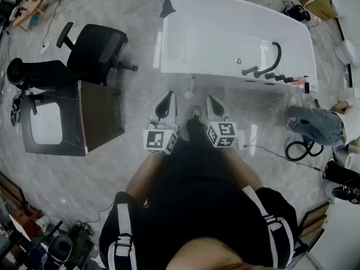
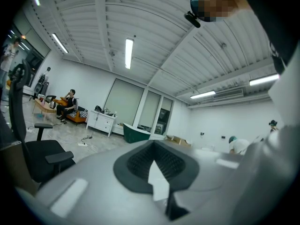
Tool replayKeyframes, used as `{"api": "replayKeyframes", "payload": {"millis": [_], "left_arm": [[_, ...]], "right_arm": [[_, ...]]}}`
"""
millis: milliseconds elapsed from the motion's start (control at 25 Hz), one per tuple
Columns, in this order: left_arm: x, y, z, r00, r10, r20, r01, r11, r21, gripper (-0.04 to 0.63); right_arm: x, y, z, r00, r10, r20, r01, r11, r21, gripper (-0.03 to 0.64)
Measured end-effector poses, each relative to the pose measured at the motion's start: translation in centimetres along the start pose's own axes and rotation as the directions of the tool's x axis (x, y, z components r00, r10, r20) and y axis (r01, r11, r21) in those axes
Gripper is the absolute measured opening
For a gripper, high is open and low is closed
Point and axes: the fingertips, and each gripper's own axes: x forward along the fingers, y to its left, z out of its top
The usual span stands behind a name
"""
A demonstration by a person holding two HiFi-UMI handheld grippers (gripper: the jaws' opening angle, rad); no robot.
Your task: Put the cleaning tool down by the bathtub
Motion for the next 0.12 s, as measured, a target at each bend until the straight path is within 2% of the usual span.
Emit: {"api": "replayKeyframes", "payload": {"millis": [120], "left_arm": [[-0.05,-0.23,0.04,1.0,-0.005,0.0,0.005,1.0,0.0,0.006]], "right_arm": [[-0.22,-0.22,0.0,1.0,-0.012,-0.001,0.012,1.0,-0.006,-0.003]]}}
